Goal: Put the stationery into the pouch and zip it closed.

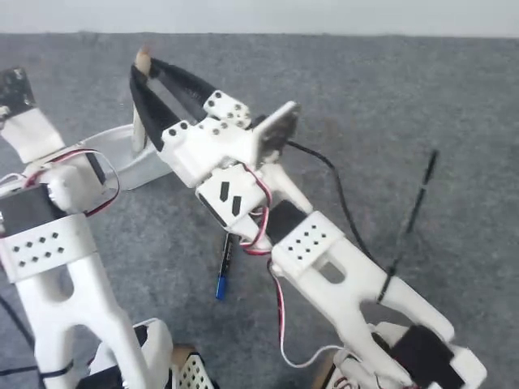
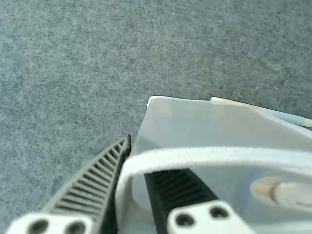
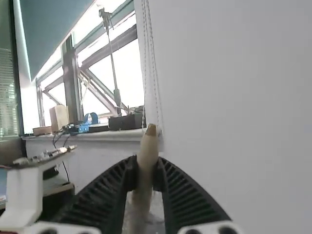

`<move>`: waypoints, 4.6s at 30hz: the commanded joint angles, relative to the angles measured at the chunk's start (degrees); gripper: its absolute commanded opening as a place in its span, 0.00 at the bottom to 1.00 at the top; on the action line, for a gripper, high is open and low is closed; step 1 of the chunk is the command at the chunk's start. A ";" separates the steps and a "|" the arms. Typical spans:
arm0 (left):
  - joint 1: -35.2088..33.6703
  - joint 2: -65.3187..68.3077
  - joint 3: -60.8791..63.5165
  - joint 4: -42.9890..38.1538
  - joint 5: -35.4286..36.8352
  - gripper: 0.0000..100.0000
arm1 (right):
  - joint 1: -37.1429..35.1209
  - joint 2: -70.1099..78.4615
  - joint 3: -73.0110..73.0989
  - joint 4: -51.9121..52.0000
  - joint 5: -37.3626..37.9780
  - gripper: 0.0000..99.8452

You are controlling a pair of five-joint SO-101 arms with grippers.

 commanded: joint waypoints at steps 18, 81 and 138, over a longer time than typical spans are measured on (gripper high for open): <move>-0.44 -0.53 -0.13 -0.26 -1.49 0.01 | -3.74 3.82 6.77 -1.10 26.64 0.01; -0.62 -0.44 -0.13 -0.35 -1.49 0.01 | 8.31 -26.07 -6.15 87.78 -3.25 0.19; -9.76 -0.62 -2.07 -0.35 -0.09 0.01 | 3.38 40.48 -26.02 77.93 -7.30 0.18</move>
